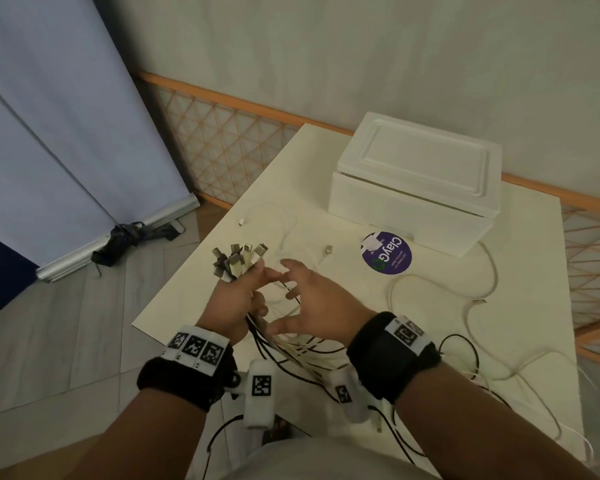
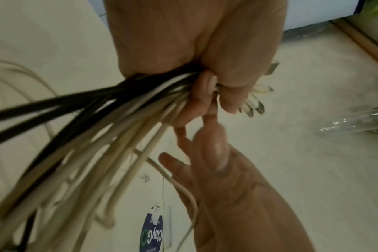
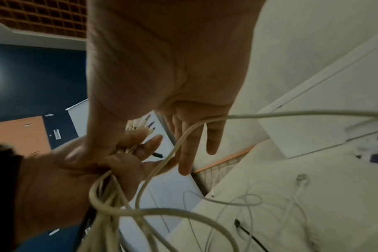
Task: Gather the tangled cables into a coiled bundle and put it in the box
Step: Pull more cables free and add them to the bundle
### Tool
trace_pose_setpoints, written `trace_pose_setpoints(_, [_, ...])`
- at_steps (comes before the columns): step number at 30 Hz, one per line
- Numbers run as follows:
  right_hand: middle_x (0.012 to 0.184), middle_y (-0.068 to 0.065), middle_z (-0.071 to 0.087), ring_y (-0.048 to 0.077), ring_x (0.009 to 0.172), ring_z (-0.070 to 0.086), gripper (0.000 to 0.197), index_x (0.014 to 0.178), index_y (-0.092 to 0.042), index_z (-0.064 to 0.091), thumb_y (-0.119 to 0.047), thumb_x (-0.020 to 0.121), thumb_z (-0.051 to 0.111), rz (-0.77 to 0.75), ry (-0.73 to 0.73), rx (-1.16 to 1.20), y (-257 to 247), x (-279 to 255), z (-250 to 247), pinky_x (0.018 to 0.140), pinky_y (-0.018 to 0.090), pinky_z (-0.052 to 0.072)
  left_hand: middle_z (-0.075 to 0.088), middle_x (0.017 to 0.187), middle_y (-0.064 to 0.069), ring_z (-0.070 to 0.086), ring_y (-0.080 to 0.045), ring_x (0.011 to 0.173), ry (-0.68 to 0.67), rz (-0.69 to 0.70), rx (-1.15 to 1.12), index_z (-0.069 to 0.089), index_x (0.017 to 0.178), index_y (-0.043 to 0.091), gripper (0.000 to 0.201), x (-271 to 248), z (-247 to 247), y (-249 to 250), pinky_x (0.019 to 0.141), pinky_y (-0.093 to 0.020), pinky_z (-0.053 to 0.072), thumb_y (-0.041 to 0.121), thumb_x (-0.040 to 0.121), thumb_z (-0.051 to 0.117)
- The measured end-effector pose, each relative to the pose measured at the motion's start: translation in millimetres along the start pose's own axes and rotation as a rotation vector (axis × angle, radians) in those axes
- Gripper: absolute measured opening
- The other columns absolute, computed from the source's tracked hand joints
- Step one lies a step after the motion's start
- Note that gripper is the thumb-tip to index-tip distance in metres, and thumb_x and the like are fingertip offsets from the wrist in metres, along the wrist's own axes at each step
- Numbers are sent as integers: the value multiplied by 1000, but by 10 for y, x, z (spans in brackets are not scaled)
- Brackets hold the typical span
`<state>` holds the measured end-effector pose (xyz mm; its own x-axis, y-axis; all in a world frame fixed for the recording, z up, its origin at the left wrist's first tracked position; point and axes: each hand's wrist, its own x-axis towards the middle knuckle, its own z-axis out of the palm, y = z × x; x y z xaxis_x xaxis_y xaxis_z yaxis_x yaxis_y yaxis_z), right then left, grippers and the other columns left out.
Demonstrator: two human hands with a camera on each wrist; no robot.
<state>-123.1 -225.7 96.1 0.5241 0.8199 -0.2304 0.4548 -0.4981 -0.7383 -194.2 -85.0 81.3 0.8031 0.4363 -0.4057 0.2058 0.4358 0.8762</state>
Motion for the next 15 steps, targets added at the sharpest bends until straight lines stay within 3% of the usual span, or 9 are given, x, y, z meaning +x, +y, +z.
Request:
trace_pose_setpoints(2, [133,3,54,15,115,55,112,147,-22,14,-55,62,80,43,-88,-16,29,45,51,95,29,45,67,86,-7,29,-10,40,73,-32,-110,61,68,15,37,18,-13,-2,42,-22,35,38,96,52])
trace_pose_setpoints(4, [120,4,61,18,104,58,97,139,-15,30,-56,66,78,27,-203,-160,29,87,163,85,27,45,50,68,-3,28,-9,38,64,-54,-284,47,54,14,49,22,21,-28,42,-22,37,39,96,50])
trace_pose_setpoints(6, [92,8,63,19,77,56,59,108,-8,54,-51,73,74,-25,-271,-300,19,127,295,70,29,44,39,59,0,26,-9,36,-1,-89,-424,35,50,15,55,4,87,-43,42,-22,37,42,97,45])
trace_pose_setpoints(7, [83,8,61,19,70,53,45,94,-8,58,-46,76,73,-32,-282,-316,8,138,333,66,31,43,36,56,1,25,-10,36,-20,-107,-454,32,49,17,57,2,92,-45,43,-22,37,44,97,44])
trace_pose_setpoints(10, [76,5,56,22,69,51,27,80,-11,56,-35,76,69,0,-295,-419,93,113,325,68,31,39,26,49,4,24,-9,33,-4,-114,-513,30,47,20,57,21,-58,1,43,-19,34,46,96,43])
trace_pose_setpoints(13, [82,-2,52,19,78,51,23,85,-18,54,-35,74,65,82,-361,-616,362,-66,202,83,33,32,23,45,7,20,-8,32,132,-85,-582,30,47,22,56,92,-395,47,39,-17,28,42,96,46])
trace_pose_setpoints(15, [84,-4,53,19,81,53,23,86,-22,55,-37,72,64,200,-382,-702,645,-220,67,81,32,35,22,47,8,18,-8,33,253,-84,-636,30,50,23,53,164,-691,48,39,-17,23,41,96,48])
